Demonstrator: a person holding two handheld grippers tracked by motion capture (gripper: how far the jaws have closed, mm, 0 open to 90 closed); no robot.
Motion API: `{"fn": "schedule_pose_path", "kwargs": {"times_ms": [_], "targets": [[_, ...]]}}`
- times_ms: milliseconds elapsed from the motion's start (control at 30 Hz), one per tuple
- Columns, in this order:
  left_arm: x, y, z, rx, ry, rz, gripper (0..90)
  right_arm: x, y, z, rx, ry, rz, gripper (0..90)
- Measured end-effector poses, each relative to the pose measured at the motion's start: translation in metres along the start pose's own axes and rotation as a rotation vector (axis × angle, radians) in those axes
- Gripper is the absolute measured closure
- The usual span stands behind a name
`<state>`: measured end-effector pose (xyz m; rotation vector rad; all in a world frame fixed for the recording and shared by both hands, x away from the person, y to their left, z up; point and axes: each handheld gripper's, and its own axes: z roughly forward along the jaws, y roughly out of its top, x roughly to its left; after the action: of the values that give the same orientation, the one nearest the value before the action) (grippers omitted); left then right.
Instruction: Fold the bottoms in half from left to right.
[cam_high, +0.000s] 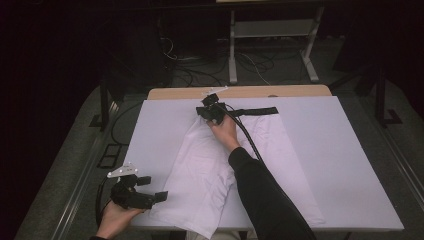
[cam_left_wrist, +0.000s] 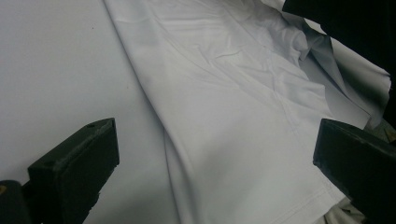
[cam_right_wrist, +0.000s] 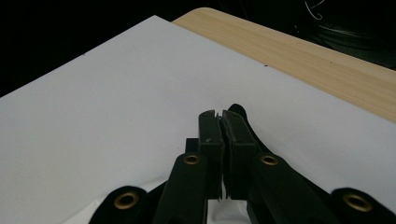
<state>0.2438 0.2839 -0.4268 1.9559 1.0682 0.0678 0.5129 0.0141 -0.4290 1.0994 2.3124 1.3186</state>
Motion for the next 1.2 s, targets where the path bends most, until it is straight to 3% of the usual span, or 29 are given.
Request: {"fn": "schedule_pose_path", "kwargs": {"times_ms": [833,1200], "targets": [[-0.005,-0.023,-0.006,0.152,-0.056,-0.005,0.4,-0.002,-0.003,-0.001,-0.008,-0.009,0.003,86.1],[-0.003,-0.026,-0.01,0.174,-0.058,-0.035,15.0,-0.004,-0.003,-0.003,-0.014,-0.012,0.003,86.1]]}}
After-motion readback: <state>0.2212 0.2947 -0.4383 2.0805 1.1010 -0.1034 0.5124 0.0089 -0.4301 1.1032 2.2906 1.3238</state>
